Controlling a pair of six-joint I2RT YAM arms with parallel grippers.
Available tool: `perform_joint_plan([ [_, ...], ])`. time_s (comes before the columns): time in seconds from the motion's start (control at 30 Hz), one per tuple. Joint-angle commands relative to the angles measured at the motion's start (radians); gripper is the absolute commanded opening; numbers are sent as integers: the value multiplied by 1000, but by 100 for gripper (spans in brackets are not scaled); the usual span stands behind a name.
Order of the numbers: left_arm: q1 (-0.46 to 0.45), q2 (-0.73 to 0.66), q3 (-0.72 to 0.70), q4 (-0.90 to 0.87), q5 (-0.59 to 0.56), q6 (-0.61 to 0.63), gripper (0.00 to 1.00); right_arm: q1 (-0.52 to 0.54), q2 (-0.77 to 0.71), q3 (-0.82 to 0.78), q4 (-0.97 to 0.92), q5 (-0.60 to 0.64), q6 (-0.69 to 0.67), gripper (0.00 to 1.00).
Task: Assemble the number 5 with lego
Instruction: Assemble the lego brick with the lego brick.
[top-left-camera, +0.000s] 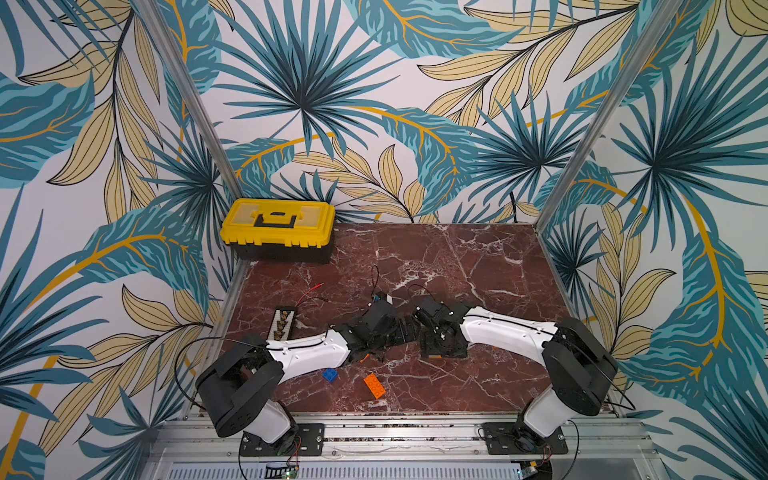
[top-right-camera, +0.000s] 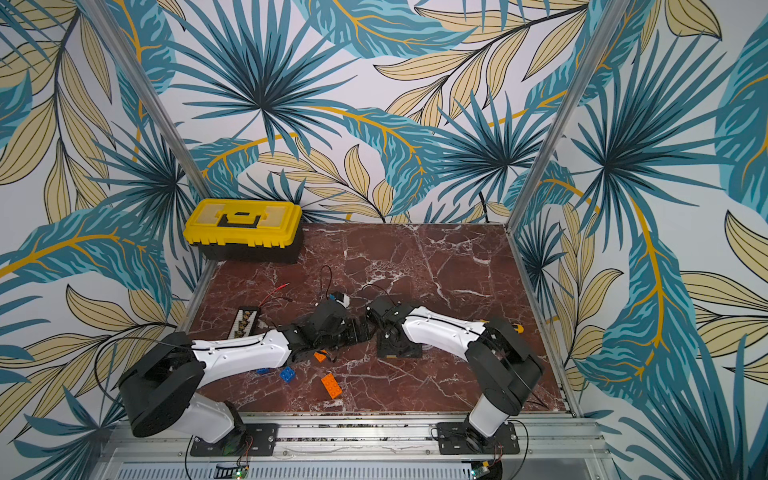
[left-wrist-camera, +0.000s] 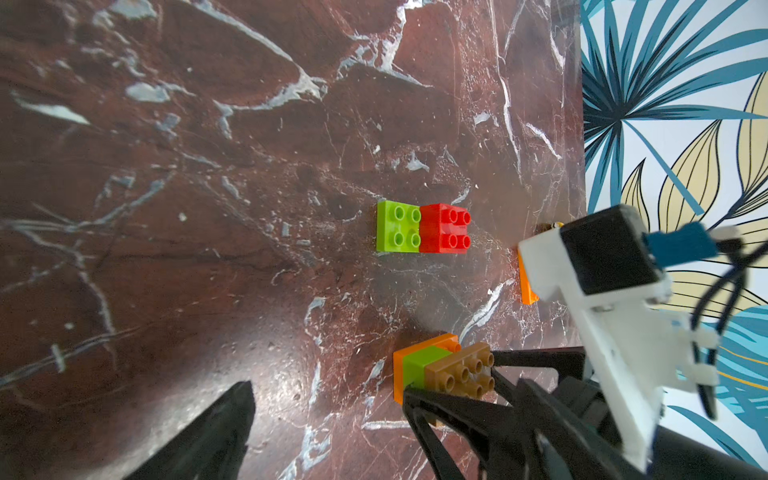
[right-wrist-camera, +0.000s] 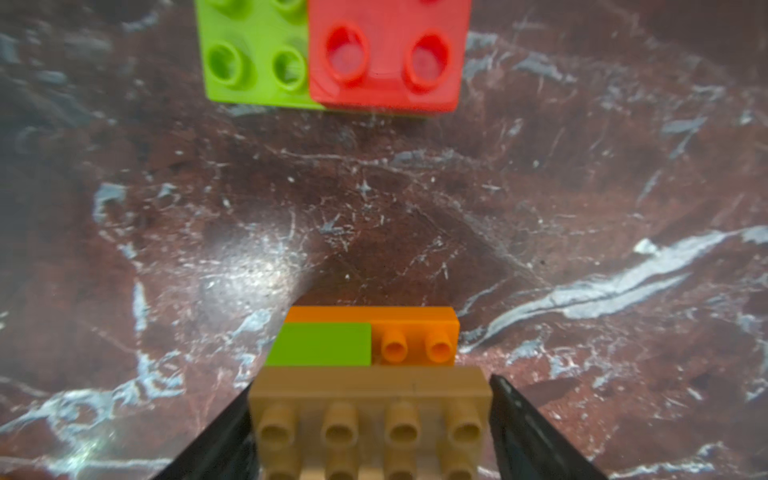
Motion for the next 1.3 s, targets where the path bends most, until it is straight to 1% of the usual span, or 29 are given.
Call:
perform_joint_plan([
  [0.0, 1, 0, -3, -6, -11, 10, 100, -1, -65, -2, -33, 3, 11, 84],
  [0.13, 0, -3, 3, -5, -6, 21, 100, -5, -132, -32, -19, 34, 30, 85],
  [0.2, 0, -3, 9, -8, -3, 31, 100, -15, -166, -58, -13, 55, 49, 83],
  [0.33, 0, -3, 15, -9, 2, 36, 100, -37, -203, -92, -8, 58, 58, 79],
  [0.43, -1, 3, 19, -6, 9, 39, 100, -42, -196, -99, -19, 59, 55, 77],
  [0.77, -5, 11, 28, -5, 19, 39, 100, -42, -157, -103, 36, -3, 55, 77],
  [1.27, -5, 20, 30, -7, 17, 36, 100, -42, -48, -103, -17, 26, 24, 77],
])
